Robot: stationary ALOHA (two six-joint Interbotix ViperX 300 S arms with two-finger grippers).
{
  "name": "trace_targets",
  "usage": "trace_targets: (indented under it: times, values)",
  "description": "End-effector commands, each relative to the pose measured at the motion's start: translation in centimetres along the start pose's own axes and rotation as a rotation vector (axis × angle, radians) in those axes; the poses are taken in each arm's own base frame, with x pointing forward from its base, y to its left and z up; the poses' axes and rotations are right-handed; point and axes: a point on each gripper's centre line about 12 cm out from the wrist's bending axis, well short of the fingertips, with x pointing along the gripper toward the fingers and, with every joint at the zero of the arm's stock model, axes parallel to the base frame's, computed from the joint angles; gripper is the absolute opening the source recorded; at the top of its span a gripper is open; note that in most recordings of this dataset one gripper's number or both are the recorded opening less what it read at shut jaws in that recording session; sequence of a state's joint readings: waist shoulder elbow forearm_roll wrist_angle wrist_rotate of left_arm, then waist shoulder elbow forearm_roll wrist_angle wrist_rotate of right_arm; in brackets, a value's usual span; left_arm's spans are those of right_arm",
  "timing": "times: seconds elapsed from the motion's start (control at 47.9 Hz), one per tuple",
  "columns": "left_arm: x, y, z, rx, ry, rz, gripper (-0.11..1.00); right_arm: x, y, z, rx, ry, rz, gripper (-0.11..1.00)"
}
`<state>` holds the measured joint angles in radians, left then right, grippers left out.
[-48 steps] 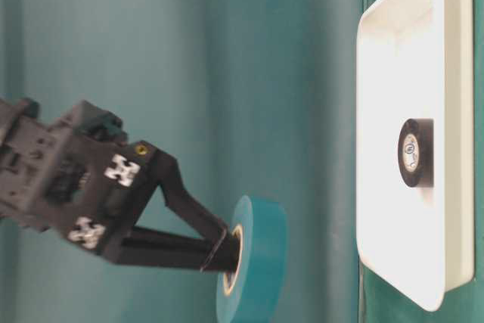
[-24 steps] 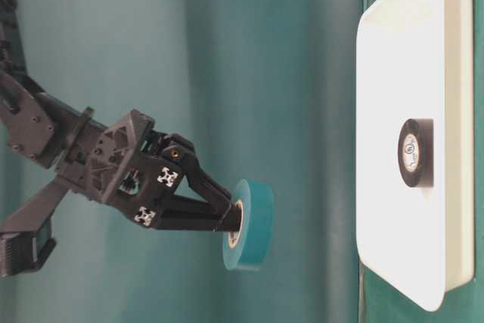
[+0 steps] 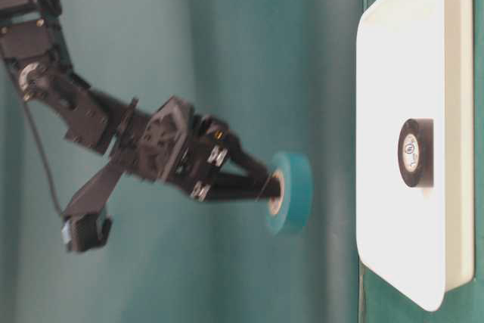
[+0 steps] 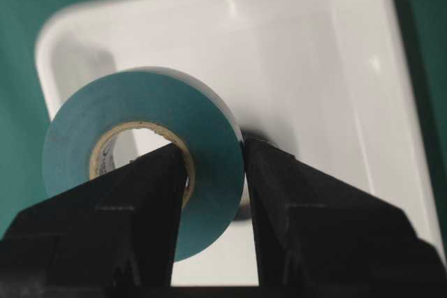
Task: Pick up the tape from a random location and place it into the white case.
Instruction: 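Lift the teal roll with the right gripper and carry it over the tray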
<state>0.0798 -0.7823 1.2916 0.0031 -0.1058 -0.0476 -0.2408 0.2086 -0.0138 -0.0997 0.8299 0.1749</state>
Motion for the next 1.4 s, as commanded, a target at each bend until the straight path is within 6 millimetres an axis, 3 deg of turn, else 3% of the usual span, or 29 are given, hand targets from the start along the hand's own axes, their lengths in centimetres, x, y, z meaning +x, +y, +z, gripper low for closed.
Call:
trace_targets:
  times: [0.0,0.293,0.522,1.379]
  values:
    - [0.1,0.0,0.6,-0.003,-0.014,0.002,0.84,-3.3,-1.1,0.3,0.017,-0.067,-0.004,0.30]
    - [0.1,0.0,0.6,-0.004,-0.014,0.003,0.84,-5.4,-3.6,-4.1,0.068,-0.076,-0.025,0.30]
    - [0.1,0.0,0.6,-0.003,-0.014,0.002,0.84,-6.5,-4.5,-6.2,0.085,-0.083,-0.034,0.29]
    - [0.1,0.0,0.6,-0.003,-0.014,0.002,0.84,-6.7,-5.0,-6.3,0.092,-0.107,-0.038,0.29]
